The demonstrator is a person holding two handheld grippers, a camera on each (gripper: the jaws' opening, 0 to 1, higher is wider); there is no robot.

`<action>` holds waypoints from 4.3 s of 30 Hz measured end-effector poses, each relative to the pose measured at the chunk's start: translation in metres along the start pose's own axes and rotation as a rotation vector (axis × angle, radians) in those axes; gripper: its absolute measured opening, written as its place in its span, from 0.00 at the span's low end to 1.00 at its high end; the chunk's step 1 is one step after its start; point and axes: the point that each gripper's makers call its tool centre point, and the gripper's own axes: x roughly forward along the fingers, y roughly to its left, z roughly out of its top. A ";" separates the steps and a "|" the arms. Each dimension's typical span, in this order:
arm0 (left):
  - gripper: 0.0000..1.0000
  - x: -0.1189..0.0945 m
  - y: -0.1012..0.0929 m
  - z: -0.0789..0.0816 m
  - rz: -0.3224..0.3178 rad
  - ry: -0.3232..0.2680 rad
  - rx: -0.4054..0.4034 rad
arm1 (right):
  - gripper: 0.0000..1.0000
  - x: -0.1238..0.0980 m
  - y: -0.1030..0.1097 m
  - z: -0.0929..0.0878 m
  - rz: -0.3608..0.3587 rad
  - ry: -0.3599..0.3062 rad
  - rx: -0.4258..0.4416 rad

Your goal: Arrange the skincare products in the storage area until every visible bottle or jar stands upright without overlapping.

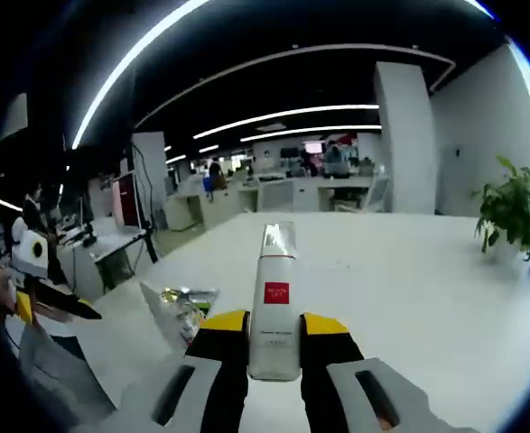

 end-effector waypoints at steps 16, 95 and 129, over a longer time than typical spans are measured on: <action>0.69 0.005 -0.056 0.031 -0.166 -0.128 -0.151 | 0.11 -0.032 0.136 0.017 0.221 -0.082 -0.122; 0.15 0.004 -0.074 0.034 -0.138 -0.158 0.389 | 0.15 -0.045 0.199 -0.028 0.199 -0.001 -0.241; 0.14 0.032 -0.026 0.008 -0.247 -0.075 0.522 | 0.47 -0.050 0.154 -0.080 0.225 0.161 -0.192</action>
